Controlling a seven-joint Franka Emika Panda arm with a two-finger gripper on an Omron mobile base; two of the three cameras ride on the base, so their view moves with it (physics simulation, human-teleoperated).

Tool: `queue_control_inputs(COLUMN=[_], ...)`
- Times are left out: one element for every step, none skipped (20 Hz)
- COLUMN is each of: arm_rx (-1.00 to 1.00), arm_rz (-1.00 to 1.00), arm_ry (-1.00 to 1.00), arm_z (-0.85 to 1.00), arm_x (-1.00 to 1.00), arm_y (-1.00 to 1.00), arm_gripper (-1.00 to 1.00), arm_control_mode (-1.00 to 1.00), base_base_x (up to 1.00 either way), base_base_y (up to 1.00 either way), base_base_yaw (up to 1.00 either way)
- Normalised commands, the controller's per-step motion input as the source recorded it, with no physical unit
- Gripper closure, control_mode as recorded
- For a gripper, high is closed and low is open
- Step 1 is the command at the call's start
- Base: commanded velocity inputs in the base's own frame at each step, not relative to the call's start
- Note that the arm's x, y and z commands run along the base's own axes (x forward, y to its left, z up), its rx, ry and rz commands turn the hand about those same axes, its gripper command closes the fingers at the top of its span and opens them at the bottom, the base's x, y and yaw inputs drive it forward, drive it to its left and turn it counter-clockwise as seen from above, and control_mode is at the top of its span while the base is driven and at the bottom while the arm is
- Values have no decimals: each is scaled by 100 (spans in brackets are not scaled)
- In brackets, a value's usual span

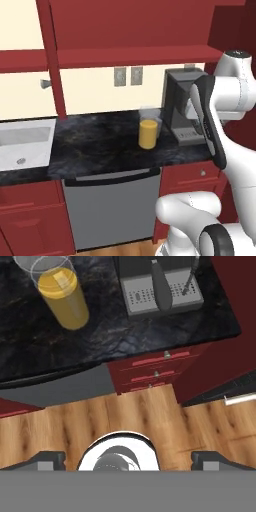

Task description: There is a tray on the dining counter. Grab the cup, mug, and pitcher and place them on the tray. The pitcher may be placed next to the tray if it cannot fit the tray.

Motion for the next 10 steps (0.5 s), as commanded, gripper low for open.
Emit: queue_control_inputs(arm_rx=[0, 0, 0, 0, 0, 0, 0, 0, 0, 0], arm_rz=[0, 0, 0, 0, 0, 0, 0, 0, 0, 0], arm_ry=[0, 0, 0, 0, 0, 0, 0, 0, 0, 0], arm_z=[0, 0, 0, 0, 0, 0, 0, 0, 0, 0], arm_x=[0, 0, 0, 0, 0, 0, 0, 0, 0, 0], arm_y=[0, 0, 0, 0, 0, 0, 0, 0, 0, 0], arm_gripper=[-100, -100, -100, -100, -100, -100, -100, -100, -100, -100], arm_control_mode=[100, 100, 100, 100, 100, 100, 100, 100, 100, 100], base_base_x=[54, 55, 56, 56, 56, 54, 60, 64, 60, 57], base_base_y=[20, 21, 30, 32, 33, 29, 28, 30, 29, 24], base_base_yaw=[-12, -15, -17, -18, -17, -16, -14, -13, -11, -9])
